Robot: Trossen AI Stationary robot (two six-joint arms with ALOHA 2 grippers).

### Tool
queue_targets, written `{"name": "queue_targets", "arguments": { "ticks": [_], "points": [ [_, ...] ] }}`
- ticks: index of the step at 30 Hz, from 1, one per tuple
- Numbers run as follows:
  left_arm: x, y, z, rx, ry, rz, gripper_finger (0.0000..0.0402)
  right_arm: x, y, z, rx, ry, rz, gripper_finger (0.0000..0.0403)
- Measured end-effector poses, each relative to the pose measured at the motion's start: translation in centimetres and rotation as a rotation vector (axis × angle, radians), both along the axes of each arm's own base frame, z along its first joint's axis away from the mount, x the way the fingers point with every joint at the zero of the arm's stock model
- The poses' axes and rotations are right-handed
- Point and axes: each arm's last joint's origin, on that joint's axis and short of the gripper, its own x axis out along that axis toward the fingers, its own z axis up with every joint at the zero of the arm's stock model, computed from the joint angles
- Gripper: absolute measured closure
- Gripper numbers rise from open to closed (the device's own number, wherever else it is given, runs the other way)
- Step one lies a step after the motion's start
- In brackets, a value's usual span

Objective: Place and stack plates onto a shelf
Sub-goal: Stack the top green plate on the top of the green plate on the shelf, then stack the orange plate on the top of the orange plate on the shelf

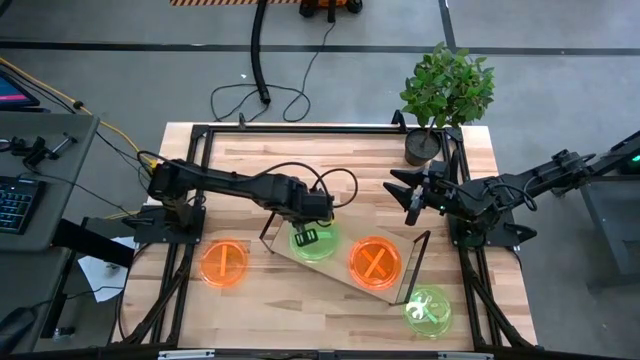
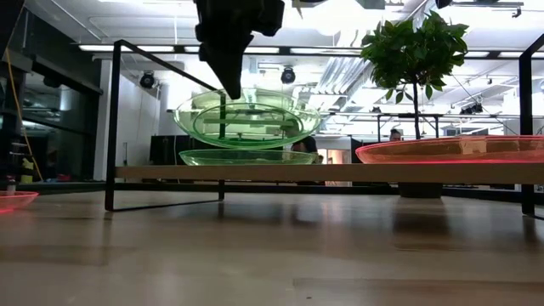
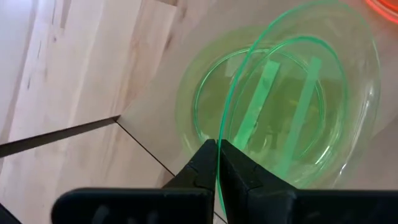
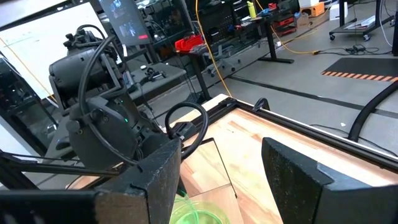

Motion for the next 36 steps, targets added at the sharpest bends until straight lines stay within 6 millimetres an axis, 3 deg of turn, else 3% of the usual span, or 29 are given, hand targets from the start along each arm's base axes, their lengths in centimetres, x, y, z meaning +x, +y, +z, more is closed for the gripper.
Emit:
{"name": "queue_targets", "arguments": {
  "ticks": [11,23,26,30,36],
  "points": [
    [0.1,1.3,0.0,0.007,0.008,0.001,0.0369,0.0,0.0,0.0,0.003,-0.002,0.000,0.0194],
    [0.0,1.6,0.3,0.007,0.009,-0.024,0.0297,0.0,0.0,0.0,0.004,-0.002,0.000,0.0194],
    [-0.3,1.9,2.3,-0.010,-0.062,-0.017,0.0284,0.0,0.0,0.0,0.004,-0.003,0.000,0.0194],
    [-1.9,2.6,6.5,-0.038,-0.237,-0.006,0.0275,0.0,0.0,0.1,0.007,-0.009,0.000,0.0194],
    [-6.6,2.9,13.0,-0.001,-0.687,-0.020,0.0275,0.0,0.0,0.1,0.010,-0.014,0.009,0.0194]
  ]
}}
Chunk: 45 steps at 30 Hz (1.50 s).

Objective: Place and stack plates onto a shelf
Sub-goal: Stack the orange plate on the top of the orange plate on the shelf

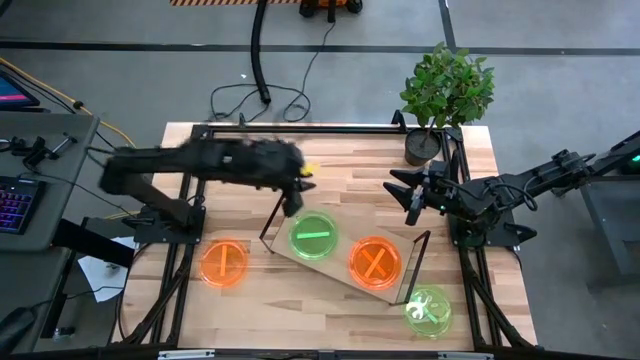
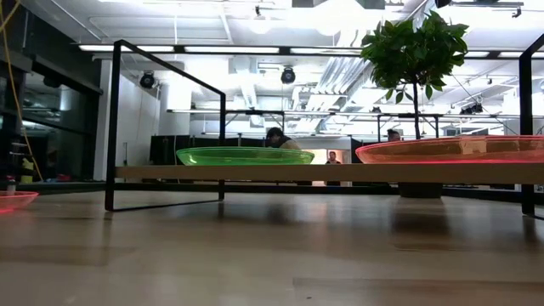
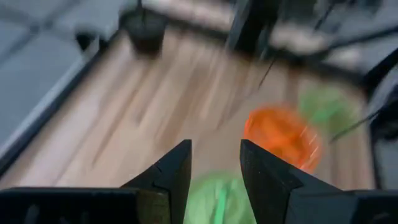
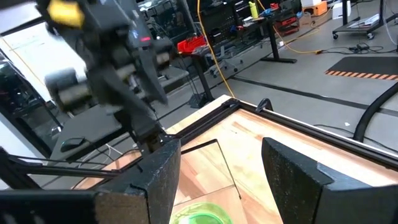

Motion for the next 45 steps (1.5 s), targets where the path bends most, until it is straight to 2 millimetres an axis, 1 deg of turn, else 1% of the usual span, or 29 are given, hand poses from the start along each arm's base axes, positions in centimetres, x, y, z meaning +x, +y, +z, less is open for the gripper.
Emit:
{"name": "queue_targets", "arguments": {
  "ticks": [3,6,8,12,15,17,22,36,45],
  "points": [
    [-2.6,0.1,1.0,0.003,-0.191,-0.004,0.0275,0.0,0.0,0.0,0.002,-0.001,0.013,0.0194],
    [-5.2,0.1,0.6,-0.001,-0.349,-0.007,0.0275,0.0,0.1,0.0,0.006,-0.002,0.033,0.0194],
    [-6.7,-0.1,-0.4,-0.006,-0.423,-0.013,0.0275,0.1,0.1,0.1,0.008,-0.007,0.035,0.0194],
    [-8.6,-0.3,-2.3,-0.065,-0.591,-0.009,0.0275,0.1,0.1,0.1,0.011,-0.014,0.035,0.0194],
    [-9.7,-0.3,-2.9,-0.090,-0.692,-0.011,0.0275,0.1,0.1,0.2,0.007,-0.013,0.035,0.0194],
    [-10.1,-0.4,-3.0,-0.092,-0.729,-0.016,0.0275,0.1,0.1,0.1,0.007,-0.013,0.035,0.0194],
    [-10.5,-0.4,-2.9,-0.081,-0.735,-0.020,0.0275,0.1,0.1,0.1,0.007,-0.013,0.035,0.0194],
    [-10.5,-0.4,-2.9,0.043,-0.711,-0.055,0.0275,0.1,0.1,0.1,0.006,-0.013,0.029,0.0194],
    [-10.5,-0.4,-2.9,0.085,-0.702,-0.068,0.0275,0.1,0.1,0.1,0.028,-0.022,0.029,0.0194]
  ]
}}
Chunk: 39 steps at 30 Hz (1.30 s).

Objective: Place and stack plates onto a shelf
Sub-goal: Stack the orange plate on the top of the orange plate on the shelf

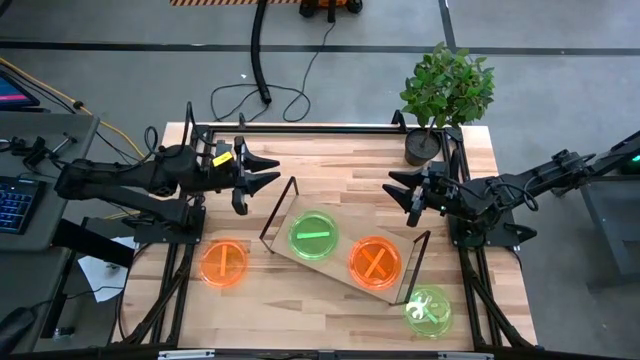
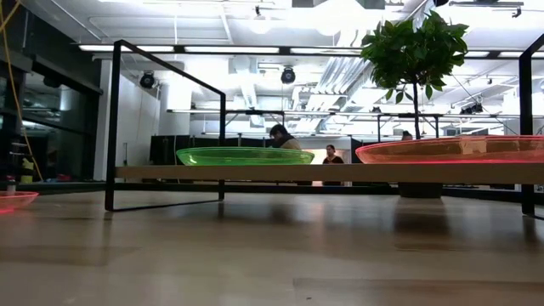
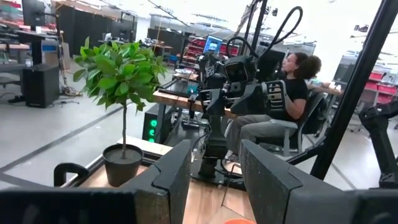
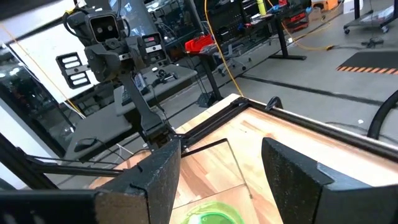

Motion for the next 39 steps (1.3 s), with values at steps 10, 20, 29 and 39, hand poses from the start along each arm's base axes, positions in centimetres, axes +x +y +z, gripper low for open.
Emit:
{"name": "queue_targets", "arguments": {
  "ticks": [10,20,29,39],
  "points": [
    [-0.4,0.1,0.2,-0.027,-0.010,-0.066,0.0275,0.0,0.0,0.0,0.004,-0.001,0.002,0.0194],
    [-4.3,0.5,-1.8,-0.190,0.262,-0.075,0.0275,0.0,0.0,0.0,0.034,-0.014,0.000,0.0194],
    [-6.8,-2.1,-6.4,-0.313,0.795,-0.282,0.0275,0.0,0.0,0.0,0.034,-0.014,-0.008,0.0194],
    [-5.7,-3.6,-9.6,-0.209,1.171,-0.298,0.0275,0.0,0.0,-0.1,0.052,-0.016,-0.012,0.0194]
  ]
}}
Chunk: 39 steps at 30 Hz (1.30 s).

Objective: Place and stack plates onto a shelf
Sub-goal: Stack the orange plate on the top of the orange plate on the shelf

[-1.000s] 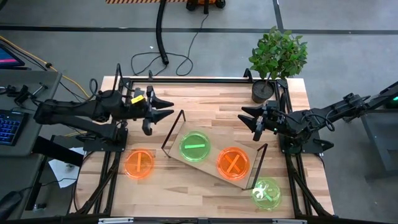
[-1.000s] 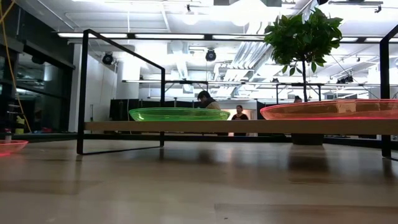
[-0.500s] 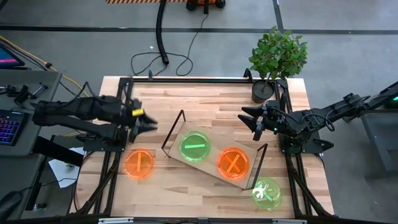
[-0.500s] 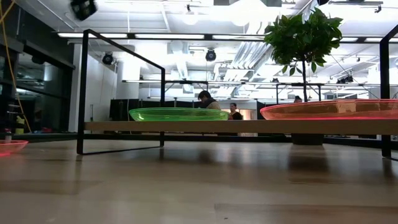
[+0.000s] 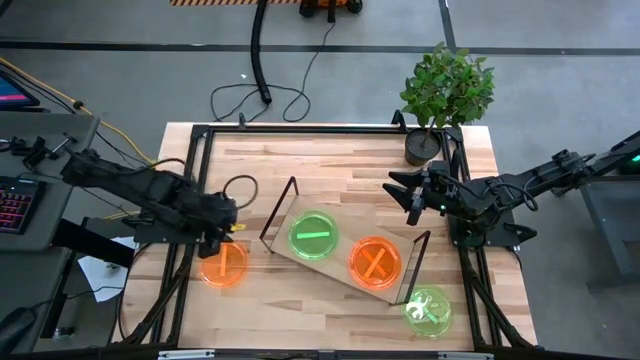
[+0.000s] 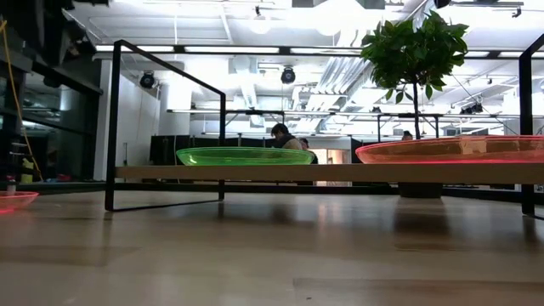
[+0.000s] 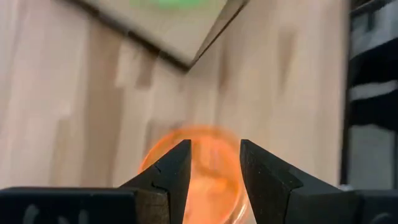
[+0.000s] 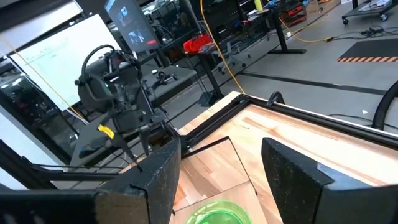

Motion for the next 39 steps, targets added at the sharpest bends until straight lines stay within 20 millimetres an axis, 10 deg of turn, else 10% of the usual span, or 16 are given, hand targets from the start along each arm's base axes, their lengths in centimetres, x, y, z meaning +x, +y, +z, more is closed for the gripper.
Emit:
{"name": "queue_targets", "arguments": {
  "ticks": [8,19,39],
  "points": [
    [2.2,1.2,-1.7,0.119,0.342,-0.098,0.0275,0.3,0.1,-0.3,-0.008,0.017,-0.006,0.0194],
    [5.0,2.5,-3.7,0.226,0.304,-0.492,0.0275,0.9,0.4,-0.7,-0.018,0.043,-0.005,0.0194],
    [2.4,4.9,-10.2,0.187,0.350,-0.612,0.0275,1.1,0.5,-0.9,0.002,0.043,0.015,0.0194]
  ]
}}
